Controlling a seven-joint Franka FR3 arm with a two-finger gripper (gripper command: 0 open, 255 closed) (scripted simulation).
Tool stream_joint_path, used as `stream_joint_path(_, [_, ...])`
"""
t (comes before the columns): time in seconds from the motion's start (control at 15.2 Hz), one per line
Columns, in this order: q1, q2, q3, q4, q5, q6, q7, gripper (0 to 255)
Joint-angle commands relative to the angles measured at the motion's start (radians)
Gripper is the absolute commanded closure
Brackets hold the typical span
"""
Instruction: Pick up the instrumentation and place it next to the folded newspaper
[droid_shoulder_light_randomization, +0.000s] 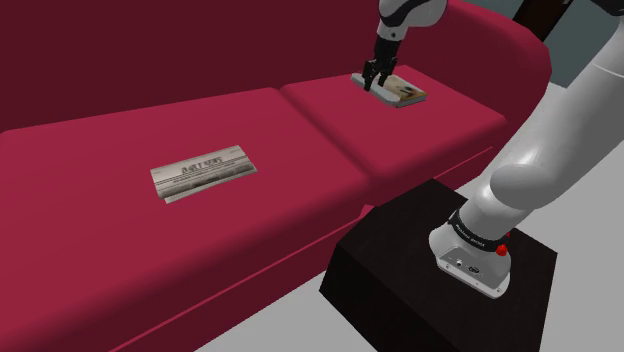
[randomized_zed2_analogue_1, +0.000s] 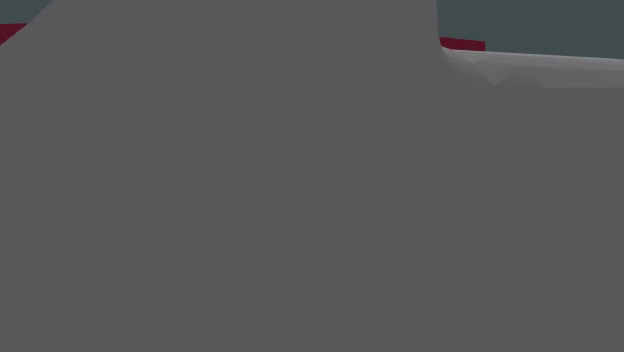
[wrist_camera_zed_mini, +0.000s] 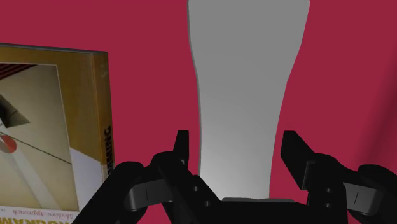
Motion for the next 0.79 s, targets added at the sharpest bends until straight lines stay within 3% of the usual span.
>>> stream_joint_path(0.0, [0.000, -0.014, -0.001, 0.013, -0.004, -0.027, 0.002, 255])
stream_joint_path(0.73, [0.105, -0.188, 0.131, -0.168, -0.022, -0.016, 0.250, 255])
